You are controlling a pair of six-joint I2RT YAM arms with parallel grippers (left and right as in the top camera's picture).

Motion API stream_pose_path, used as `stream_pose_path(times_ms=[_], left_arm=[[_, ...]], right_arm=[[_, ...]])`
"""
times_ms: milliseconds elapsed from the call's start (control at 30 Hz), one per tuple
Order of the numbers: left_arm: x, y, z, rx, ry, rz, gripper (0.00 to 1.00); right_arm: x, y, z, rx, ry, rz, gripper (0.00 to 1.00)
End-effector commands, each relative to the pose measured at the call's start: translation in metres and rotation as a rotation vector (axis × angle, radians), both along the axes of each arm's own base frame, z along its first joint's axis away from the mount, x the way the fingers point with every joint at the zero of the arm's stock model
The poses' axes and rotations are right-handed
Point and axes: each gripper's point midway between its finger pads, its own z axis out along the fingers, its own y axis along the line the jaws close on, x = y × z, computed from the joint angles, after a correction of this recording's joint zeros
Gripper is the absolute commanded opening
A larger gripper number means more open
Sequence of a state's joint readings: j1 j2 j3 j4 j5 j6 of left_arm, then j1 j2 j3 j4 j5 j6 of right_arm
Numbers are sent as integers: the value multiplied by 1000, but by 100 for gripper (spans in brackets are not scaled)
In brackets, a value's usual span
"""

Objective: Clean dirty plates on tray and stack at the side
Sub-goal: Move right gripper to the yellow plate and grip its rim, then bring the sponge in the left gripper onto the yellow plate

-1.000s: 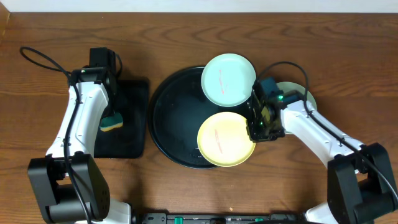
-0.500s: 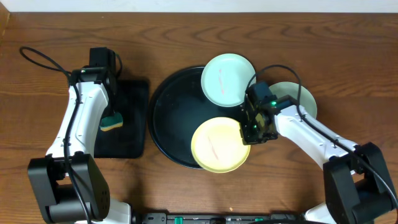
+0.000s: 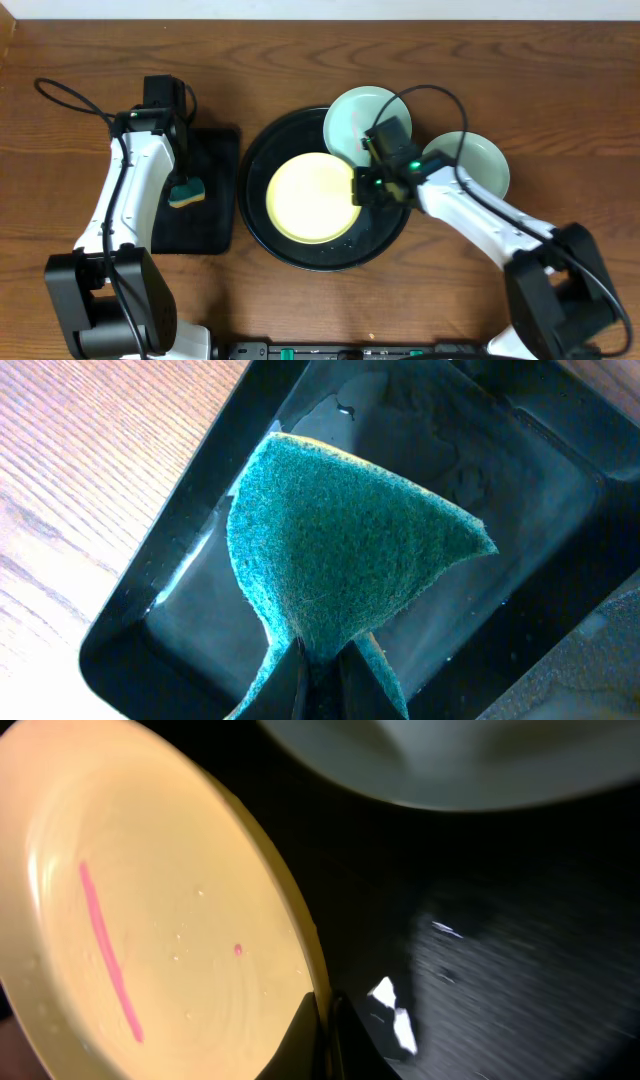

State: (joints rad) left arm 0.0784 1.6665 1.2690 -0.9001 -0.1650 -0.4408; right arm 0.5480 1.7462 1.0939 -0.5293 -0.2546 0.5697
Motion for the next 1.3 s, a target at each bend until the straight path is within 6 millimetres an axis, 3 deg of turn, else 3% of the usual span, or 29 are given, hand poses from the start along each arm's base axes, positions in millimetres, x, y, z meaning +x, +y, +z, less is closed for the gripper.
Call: stream_pose_path(times_ms=[0,100,233,300,367,567,800,1033,1267], left_arm=[[-1,1,-1,1,7,-10,7],[-1,1,-1,1,7,-10,8],[-1,1,-1,1,7,-10,8],[-1,1,-2,1,8,-10,8],[-1,1,-2,1,8,-11,7],[6,-16,-3,-82,-9,-104,7],[9,-32,-4,-152,-20,-138,7],[9,-83,-4,-260,-21,-222,8],[8,-136,-14,-289,2,-289,7]], right_arm=[[-4,21,-25,-1,61,-65,1],[-2,28,-31,7,51,-53,4],[4,28,-29,5,22,-45,42],[8,29,-27,5,-12,4,51],[10,34,-24,18,-44,65,53],[16,39,-29,6,-57,122,47],[18,41,-41,-22,-4,124,22],[18,40,-43,-25,8,109,4],[18,40,-43,-24,8,109,1]])
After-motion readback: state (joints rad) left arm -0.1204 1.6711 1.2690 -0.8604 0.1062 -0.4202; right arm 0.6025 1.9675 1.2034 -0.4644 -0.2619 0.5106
